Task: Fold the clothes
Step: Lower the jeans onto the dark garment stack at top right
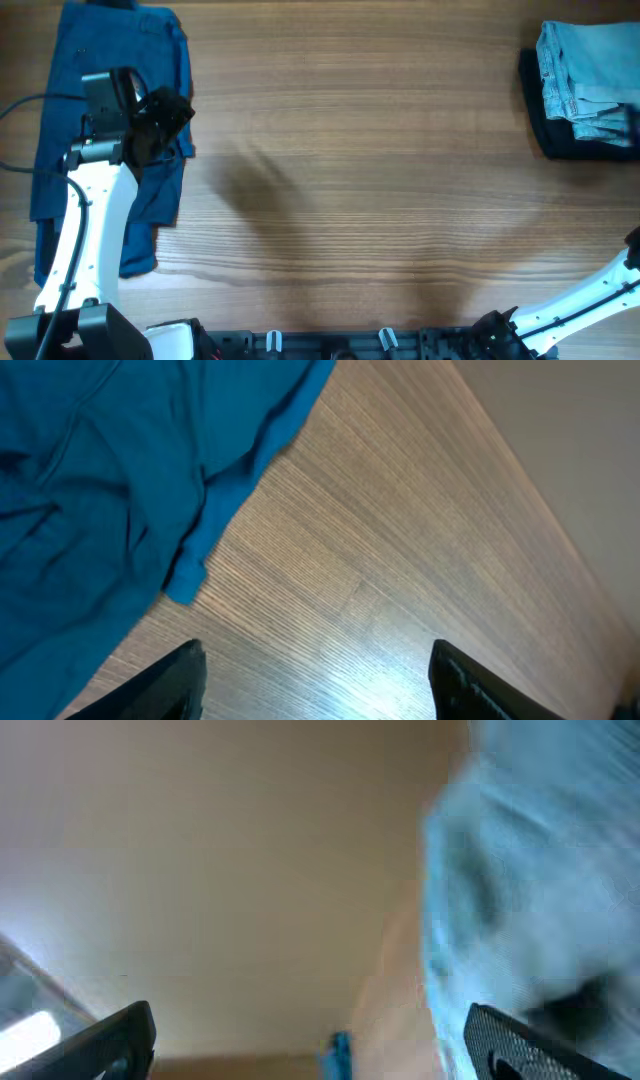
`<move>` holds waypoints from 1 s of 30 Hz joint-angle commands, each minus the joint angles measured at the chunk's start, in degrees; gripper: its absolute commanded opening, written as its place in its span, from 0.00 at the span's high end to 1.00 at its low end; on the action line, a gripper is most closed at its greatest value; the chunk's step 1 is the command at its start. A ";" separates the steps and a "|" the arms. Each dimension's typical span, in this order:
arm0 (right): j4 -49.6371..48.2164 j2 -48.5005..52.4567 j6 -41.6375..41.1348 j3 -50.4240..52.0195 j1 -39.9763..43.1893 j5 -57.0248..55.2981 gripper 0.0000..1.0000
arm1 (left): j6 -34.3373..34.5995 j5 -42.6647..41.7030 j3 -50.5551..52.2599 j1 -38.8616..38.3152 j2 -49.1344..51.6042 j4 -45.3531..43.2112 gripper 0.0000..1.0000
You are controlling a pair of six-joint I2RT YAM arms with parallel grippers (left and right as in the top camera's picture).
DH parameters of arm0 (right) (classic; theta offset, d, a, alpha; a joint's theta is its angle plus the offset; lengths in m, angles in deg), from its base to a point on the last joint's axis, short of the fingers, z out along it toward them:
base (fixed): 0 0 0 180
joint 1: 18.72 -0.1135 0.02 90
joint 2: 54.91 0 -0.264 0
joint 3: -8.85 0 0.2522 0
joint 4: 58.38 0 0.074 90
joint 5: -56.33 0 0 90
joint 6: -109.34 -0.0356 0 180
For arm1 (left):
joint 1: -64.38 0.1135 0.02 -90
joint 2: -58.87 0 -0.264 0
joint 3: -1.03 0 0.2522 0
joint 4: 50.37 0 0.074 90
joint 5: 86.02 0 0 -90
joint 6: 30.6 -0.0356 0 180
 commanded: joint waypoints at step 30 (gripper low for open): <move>-2.75 -8.63 -15.23 -11.74 -3.48 -1.73 0.01 | -0.04 -0.68 0.04 -0.11 0.70 -0.70 0.28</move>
